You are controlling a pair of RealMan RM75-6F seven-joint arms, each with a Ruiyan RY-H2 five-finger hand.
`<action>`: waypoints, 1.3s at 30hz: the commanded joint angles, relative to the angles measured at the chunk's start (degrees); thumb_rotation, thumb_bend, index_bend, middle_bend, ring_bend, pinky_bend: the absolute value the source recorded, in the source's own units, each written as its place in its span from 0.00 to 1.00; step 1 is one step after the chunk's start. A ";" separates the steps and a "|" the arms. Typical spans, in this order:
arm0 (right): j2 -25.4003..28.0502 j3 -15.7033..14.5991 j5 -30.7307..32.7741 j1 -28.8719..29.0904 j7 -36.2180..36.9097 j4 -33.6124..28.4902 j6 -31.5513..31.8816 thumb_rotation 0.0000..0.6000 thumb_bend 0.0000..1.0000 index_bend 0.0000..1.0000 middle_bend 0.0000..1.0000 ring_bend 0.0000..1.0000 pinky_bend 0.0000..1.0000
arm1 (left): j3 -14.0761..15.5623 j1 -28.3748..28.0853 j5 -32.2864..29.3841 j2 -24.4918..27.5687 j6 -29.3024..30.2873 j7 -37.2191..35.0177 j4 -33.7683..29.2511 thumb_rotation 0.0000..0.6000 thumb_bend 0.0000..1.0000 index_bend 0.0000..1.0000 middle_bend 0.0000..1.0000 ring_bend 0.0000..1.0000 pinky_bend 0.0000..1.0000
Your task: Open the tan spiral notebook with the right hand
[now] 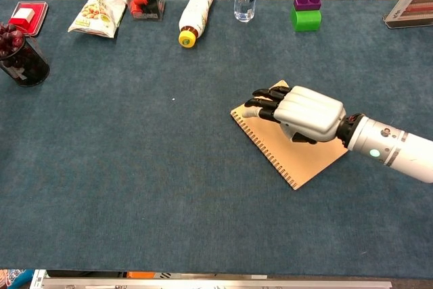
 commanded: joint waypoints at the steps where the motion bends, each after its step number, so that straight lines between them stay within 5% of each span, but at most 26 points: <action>1: -0.89 -0.22 0.00 0.61 0.14 0.99 -0.07 1.00 1.00 0.17 0.15 0.07 0.18 | 0.03 -0.02 0.05 0.01 -0.03 -0.05 -0.03 1.00 0.32 0.37 0.11 0.16 0.26; 25: -3.28 -1.06 2.18 4.00 -5.16 1.54 -4.33 1.00 1.00 0.17 0.14 0.07 0.16 | 0.23 -0.10 0.27 0.21 -0.21 -0.44 -0.34 1.00 0.32 0.37 0.11 0.16 0.26; 39: -0.28 -1.66 3.72 4.11 -7.49 -0.34 -5.18 1.00 1.00 0.17 0.14 0.07 0.16 | 0.25 -0.15 0.17 0.19 -0.32 -0.39 -0.27 1.00 0.32 0.37 0.11 0.16 0.26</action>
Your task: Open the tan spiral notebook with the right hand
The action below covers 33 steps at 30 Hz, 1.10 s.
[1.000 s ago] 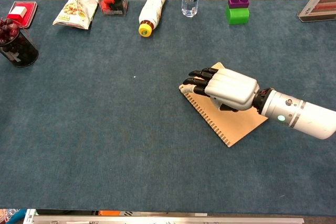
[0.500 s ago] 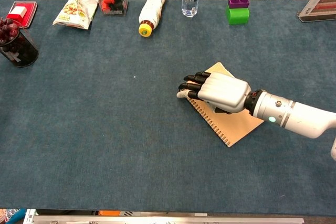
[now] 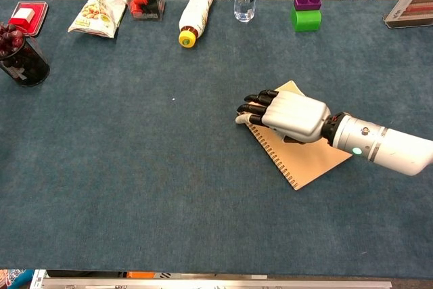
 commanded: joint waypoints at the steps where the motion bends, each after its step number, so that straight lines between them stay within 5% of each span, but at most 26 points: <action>1: 1.14 -0.02 0.37 0.05 -0.82 -1.05 -0.16 1.00 1.00 0.17 0.14 0.07 0.16 | -0.01 -0.02 -0.04 -0.05 -0.04 0.04 0.02 1.00 0.32 0.37 0.11 0.16 0.26; 16: 10.33 0.71 2.76 0.31 -9.33 -13.03 -2.33 1.00 1.00 0.17 0.15 0.07 0.16 | 0.11 -0.12 -0.21 -0.38 -0.37 0.58 0.12 1.00 0.32 0.37 0.11 0.16 0.26; 33: 4.67 0.88 2.15 1.32 -6.85 -8.97 -3.11 1.00 1.00 0.17 0.15 0.07 0.16 | -0.12 -0.15 -0.70 -0.21 -0.51 -0.09 0.11 1.00 0.32 0.37 0.11 0.16 0.26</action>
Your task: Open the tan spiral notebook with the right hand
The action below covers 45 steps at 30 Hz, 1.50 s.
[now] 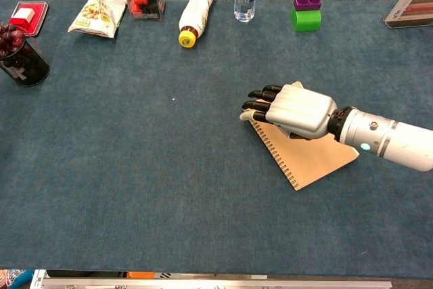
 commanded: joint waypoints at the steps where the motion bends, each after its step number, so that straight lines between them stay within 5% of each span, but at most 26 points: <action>1: -0.72 0.04 -0.28 0.31 0.43 0.54 0.05 1.00 1.00 0.17 0.15 0.07 0.16 | -0.04 0.00 -0.07 0.04 -0.02 -0.10 0.00 1.00 0.32 0.37 0.11 0.16 0.26; 21: -0.24 -0.90 0.55 0.40 0.06 1.83 -1.35 1.00 1.00 0.17 0.15 0.07 0.16 | -0.42 0.15 -0.30 0.62 0.49 -0.88 -0.46 1.00 0.32 0.37 0.11 0.16 0.26; 45: 14.43 -2.97 2.46 -1.70 -8.96 -11.95 -2.98 1.00 1.00 0.17 0.15 0.07 0.16 | -0.43 0.22 -0.22 0.40 0.80 0.10 -0.50 1.00 0.32 0.37 0.11 0.16 0.26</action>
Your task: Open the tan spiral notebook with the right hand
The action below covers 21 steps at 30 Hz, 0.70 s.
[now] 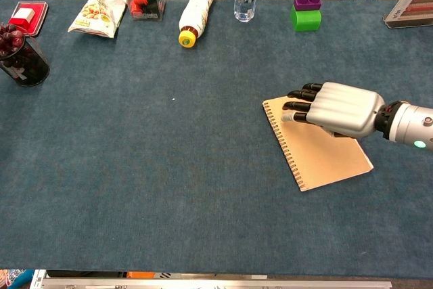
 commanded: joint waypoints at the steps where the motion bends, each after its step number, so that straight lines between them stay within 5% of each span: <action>1: 0.02 0.44 0.24 -0.24 0.04 -0.28 0.30 1.00 1.00 0.17 0.15 0.07 0.16 | 0.04 0.01 0.02 -0.07 -0.01 0.09 0.01 1.00 0.32 0.37 0.11 0.16 0.26; 21: -9.46 3.04 0.08 -0.66 5.03 8.82 2.15 1.00 1.00 0.17 0.15 0.07 0.16 | -0.03 -0.05 -0.21 0.03 -0.25 -0.20 0.08 1.00 0.32 0.37 0.11 0.16 0.26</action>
